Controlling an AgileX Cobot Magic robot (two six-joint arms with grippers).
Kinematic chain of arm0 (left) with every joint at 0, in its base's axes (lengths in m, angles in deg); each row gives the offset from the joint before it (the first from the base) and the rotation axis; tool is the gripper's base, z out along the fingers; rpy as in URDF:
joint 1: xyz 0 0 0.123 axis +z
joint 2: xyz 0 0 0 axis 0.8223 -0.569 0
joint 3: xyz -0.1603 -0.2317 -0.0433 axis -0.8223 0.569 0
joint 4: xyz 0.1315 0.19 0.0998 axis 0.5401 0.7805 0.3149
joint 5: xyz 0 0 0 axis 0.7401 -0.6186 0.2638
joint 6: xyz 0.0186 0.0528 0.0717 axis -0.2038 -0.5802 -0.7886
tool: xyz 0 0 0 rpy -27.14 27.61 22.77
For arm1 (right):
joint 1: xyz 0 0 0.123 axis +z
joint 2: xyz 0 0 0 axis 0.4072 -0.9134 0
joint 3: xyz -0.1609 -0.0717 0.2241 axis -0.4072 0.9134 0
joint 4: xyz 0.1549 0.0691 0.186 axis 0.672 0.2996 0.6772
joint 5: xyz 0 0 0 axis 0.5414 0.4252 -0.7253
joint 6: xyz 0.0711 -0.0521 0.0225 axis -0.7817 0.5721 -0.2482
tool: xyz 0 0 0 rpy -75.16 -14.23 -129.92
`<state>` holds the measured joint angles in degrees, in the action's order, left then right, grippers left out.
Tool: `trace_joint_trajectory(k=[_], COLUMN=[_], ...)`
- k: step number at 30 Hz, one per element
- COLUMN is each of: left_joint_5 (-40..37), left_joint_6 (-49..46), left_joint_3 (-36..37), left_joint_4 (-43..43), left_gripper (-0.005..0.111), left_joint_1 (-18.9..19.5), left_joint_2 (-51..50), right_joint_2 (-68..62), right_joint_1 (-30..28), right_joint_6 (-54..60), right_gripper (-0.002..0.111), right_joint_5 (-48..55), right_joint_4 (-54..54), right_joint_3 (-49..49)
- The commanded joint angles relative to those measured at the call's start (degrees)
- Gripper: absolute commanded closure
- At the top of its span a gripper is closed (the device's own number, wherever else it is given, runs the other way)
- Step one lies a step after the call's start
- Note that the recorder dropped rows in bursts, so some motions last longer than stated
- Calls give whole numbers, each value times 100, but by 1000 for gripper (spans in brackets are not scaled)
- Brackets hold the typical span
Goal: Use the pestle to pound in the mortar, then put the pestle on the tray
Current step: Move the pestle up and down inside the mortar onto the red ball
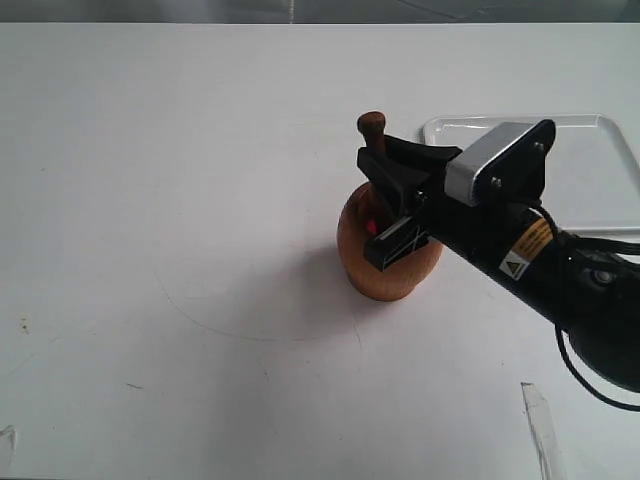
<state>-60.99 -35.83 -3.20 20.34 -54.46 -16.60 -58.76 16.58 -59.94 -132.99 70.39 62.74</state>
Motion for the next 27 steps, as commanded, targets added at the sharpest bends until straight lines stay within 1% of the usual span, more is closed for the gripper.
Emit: trace_joint_trajectory(k=[1, 9, 12, 15, 19, 21, 24, 27], left_joint_5=[17, 17, 17, 17, 17, 17, 17, 17], left_joint_6=[47, 47, 47, 47, 47, 47, 47, 47], left_joint_3=[3, 3, 3, 3, 3, 3, 3, 3], left_joint_4=[-42, -42, -42, -42, -42, -42, -42, -42], left_gripper=[107, 107, 107, 107, 107, 107, 107, 107], left_joint_1=[-44, -44, -44, -44, -44, -44, -44, -44], left_joint_2=[7, 7, 7, 7, 7, 7, 7, 7], right_joint_2=[304, 1481, 1625, 1380, 324, -134, -157, 353], right_joint_1=[-3, -3, -3, -3, -3, -3, -3, -3], right_joint_6=[70, 79, 71, 71, -84, -208, -233, -174], right_gripper=[108, 108, 108, 108, 108, 108, 108, 108], right_joint_5=[450, 450, 450, 674, 674, 484, 450, 450], right_joint_4=[-17, -42, -281, -368, -517, -517, -450, -312], right_joint_3=[-138, -423, -423, -423, -423, -423, -423, -423])
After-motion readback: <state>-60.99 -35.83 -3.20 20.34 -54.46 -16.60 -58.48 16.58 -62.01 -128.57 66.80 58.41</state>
